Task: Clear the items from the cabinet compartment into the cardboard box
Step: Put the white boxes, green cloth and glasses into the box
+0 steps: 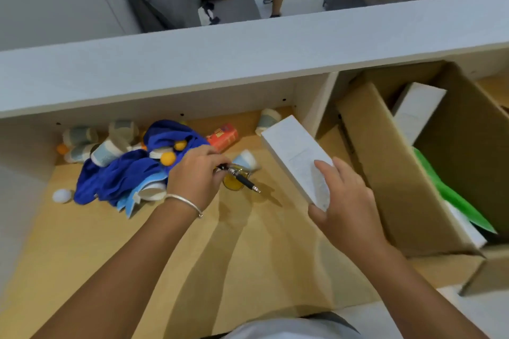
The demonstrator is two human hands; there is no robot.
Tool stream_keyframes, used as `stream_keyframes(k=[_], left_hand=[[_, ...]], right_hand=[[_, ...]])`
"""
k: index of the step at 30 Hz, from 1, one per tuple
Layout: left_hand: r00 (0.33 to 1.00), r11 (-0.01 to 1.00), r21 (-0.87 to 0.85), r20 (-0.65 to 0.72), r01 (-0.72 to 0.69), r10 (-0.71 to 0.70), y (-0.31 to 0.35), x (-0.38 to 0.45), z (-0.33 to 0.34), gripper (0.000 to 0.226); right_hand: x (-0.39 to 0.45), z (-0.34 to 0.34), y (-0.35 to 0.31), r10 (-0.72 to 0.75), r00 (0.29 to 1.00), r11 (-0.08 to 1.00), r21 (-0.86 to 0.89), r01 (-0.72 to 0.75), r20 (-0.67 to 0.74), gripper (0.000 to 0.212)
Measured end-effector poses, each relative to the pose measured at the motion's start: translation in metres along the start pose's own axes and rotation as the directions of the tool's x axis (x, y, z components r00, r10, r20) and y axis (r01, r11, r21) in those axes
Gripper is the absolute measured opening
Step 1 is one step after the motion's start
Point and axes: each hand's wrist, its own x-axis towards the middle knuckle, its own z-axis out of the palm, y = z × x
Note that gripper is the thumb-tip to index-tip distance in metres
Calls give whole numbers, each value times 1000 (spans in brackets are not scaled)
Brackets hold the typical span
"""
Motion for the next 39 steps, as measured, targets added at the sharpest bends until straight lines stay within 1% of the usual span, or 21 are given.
stream_keyframes(k=[4,8,10,16,18,19,22,24,28,33,36,39], left_hand=[[987,988,6,-50,-155,156,75,35,-8,16],[962,964,-7,-68,-264,263,148,66,-10,17],[948,950,-12,-60,-313,312,182,81,-7,16],[904,904,-23,-53,-427,425,277,108,13,20],[893,893,-18,-29,-449,449,295,112,20,21],[887,887,-17,-19,-461,461,304,114,25,21],[874,875,-7,19,-485,485,327,114,40,22],[867,868,3,44,-496,496,338,116,50,23],[872,874,9,81,-486,483,348,121,64,27],[876,880,16,101,-474,471,349,122,71,44],[882,885,32,112,-465,459,342,119,68,46],[891,891,52,83,-451,446,325,112,63,46]], right_hand=[[3,-50,44,69,991,997,-19,-72,-118,80],[7,-90,91,156,961,987,-5,-162,-230,79],[8,-103,115,200,944,978,-10,-211,-263,81],[10,-129,177,302,919,951,14,-309,-255,84],[11,-132,185,296,921,954,37,-297,-254,81],[11,-135,190,279,926,960,75,-269,-255,78],[12,-142,197,197,952,966,212,-148,-233,60],[15,-143,201,178,960,965,231,-127,-215,53],[20,-138,210,170,964,969,215,-125,-206,55],[23,-136,221,183,965,964,227,-138,-189,60],[24,-133,221,191,967,962,226,-151,-171,61],[26,-130,215,167,974,962,241,-127,-155,58]])
